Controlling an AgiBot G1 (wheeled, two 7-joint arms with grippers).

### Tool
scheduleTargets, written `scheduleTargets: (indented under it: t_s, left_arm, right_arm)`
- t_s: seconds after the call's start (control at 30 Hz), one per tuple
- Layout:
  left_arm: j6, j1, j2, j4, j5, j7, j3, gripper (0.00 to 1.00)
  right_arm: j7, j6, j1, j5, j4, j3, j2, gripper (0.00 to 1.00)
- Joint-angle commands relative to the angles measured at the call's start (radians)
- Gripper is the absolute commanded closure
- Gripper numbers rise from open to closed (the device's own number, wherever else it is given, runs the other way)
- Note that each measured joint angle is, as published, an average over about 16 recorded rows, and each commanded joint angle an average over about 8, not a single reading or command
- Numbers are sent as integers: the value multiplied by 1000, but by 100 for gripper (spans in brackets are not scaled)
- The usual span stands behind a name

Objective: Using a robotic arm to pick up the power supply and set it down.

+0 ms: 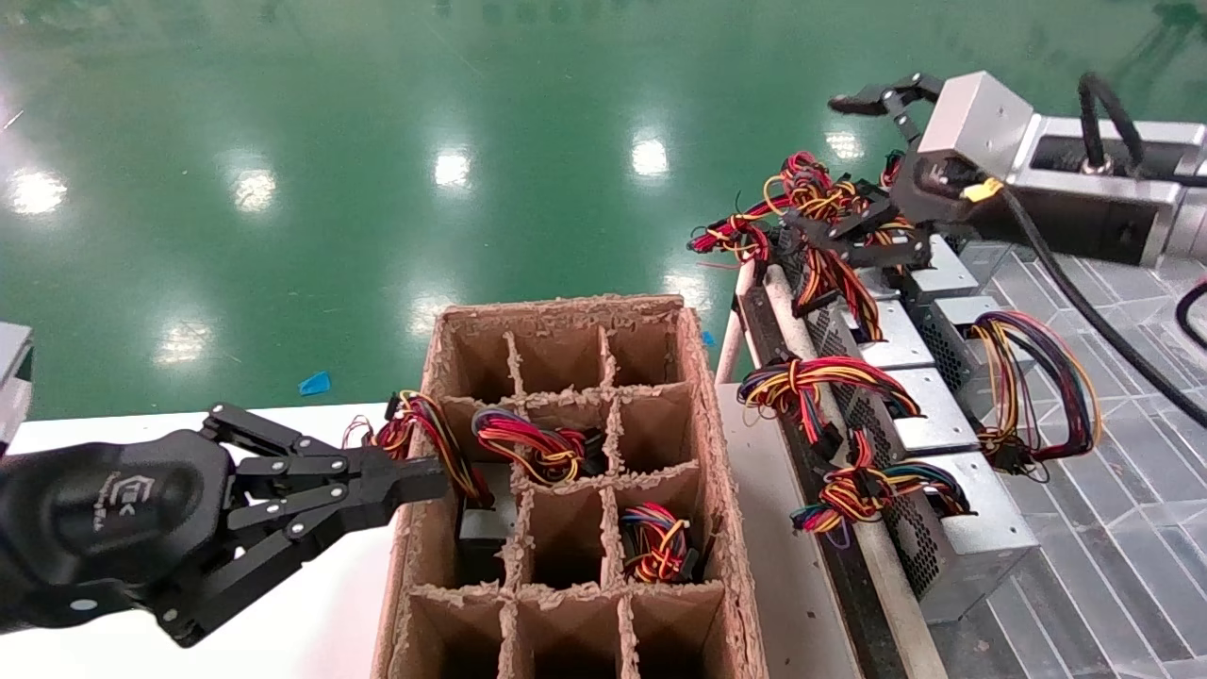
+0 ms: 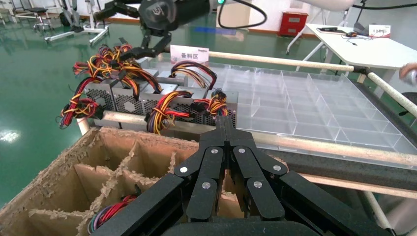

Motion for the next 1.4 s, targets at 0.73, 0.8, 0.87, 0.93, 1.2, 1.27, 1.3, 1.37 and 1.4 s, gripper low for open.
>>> scheduleTargets:
  t_s: [0.73, 0.8, 0.87, 0.93, 1.2, 1.27, 1.3, 1.37, 1.4]
  left_arm:
    - [0, 0, 0, 0, 0, 0, 0, 0]
    - [0, 0, 0, 0, 0, 0, 0, 0]
    - [0, 0, 0, 0, 0, 0, 0, 0]
    - [0, 0, 0, 0, 0, 0, 0, 0]
    - [0, 0, 0, 0, 0, 0, 0, 0]
    - [0, 0, 0, 0, 0, 0, 0, 0]
    - [0, 0, 0, 0, 0, 0, 0, 0]
    - [0, 0, 0, 0, 0, 0, 0, 0]
    - [0, 0, 0, 0, 0, 0, 0, 0]
  right_arm:
    - [447, -169, -396, 184, 485, 233, 145, 0]
    - [485, -184, -430, 200, 526, 253, 157, 0]
    - [524, -198, -465, 216, 568, 273, 170, 0]
    - [563, -213, -499, 231, 610, 293, 182, 0]
    - [715, -271, -634, 294, 774, 372, 231, 0]
    - [745, -282, -660, 306, 807, 388, 241, 0]
    - [760, -288, -674, 313, 825, 396, 246, 0]
    - [780, -298, -696, 323, 852, 409, 254, 0]
    - [787, -302, -704, 327, 861, 414, 257, 0]
